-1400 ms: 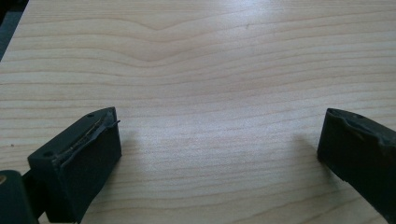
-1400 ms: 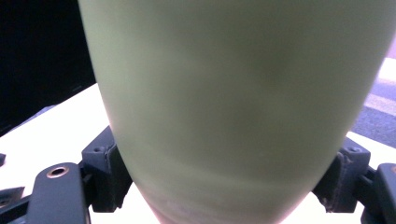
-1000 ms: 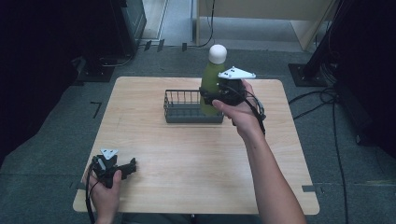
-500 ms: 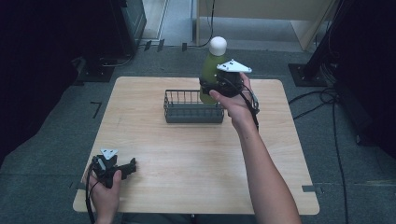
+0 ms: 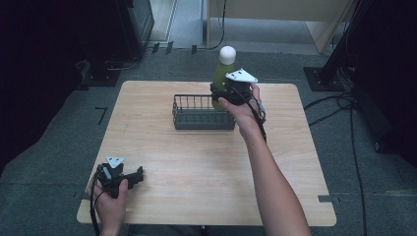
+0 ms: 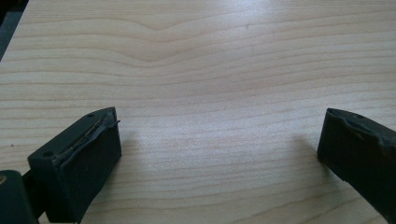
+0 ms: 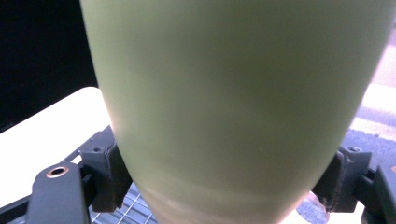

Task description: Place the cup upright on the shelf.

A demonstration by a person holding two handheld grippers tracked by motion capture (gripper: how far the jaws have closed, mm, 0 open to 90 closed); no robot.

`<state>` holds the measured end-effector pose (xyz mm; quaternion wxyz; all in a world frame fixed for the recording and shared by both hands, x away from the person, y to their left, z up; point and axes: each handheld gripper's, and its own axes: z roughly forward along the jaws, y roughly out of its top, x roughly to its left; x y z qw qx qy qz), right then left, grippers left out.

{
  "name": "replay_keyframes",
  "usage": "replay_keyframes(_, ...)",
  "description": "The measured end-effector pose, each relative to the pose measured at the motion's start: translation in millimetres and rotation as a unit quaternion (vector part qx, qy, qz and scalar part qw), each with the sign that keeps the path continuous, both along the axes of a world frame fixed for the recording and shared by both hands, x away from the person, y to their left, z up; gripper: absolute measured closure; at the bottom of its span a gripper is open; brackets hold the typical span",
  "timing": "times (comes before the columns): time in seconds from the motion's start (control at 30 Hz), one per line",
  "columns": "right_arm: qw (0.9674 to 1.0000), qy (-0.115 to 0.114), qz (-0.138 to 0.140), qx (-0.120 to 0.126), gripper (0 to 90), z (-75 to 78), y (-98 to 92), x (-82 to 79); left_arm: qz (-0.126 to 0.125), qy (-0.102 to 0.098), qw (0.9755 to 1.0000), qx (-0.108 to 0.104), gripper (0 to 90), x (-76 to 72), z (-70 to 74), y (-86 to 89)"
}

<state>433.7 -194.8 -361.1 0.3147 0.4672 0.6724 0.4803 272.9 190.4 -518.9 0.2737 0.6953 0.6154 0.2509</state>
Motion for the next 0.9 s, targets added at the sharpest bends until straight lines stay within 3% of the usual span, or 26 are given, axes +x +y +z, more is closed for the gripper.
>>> replay_keyframes(0.1,0.9999,0.012,-0.002,0.007,20.1,-9.5,-1.4,3.7,0.000,0.000,1.0000,0.000,0.0,0.0,0.0,0.0)
replay_keyframes(0.3,0.9995,0.031,-0.003,-0.007,20.1,-25.4,1.2,7.6,0.000,0.000,1.0000,0.000,0.0,0.0,0.0,0.0)
replay_keyframes(0.53,0.9987,0.049,-0.004,-0.011,20.0,-34.9,3.7,12.3,0.000,-0.001,1.0000,0.000,0.0,0.0,-0.1,0.0)
replay_keyframes(0.67,0.9992,0.038,-0.012,-0.007,20.0,-38.7,5.7,13.2,0.000,0.000,1.0000,0.000,0.0,0.0,0.0,0.0)
replay_keyframes(0.73,0.9997,0.018,-0.018,-0.007,19.9,-44.9,8.5,13.0,0.000,0.000,1.0000,0.000,0.0,0.0,0.0,0.0)
replay_keyframes(0.9,0.9996,0.020,-0.020,0.000,19.8,-45.3,7.1,13.4,0.000,0.000,1.0000,0.000,0.0,0.0,0.0,0.0)
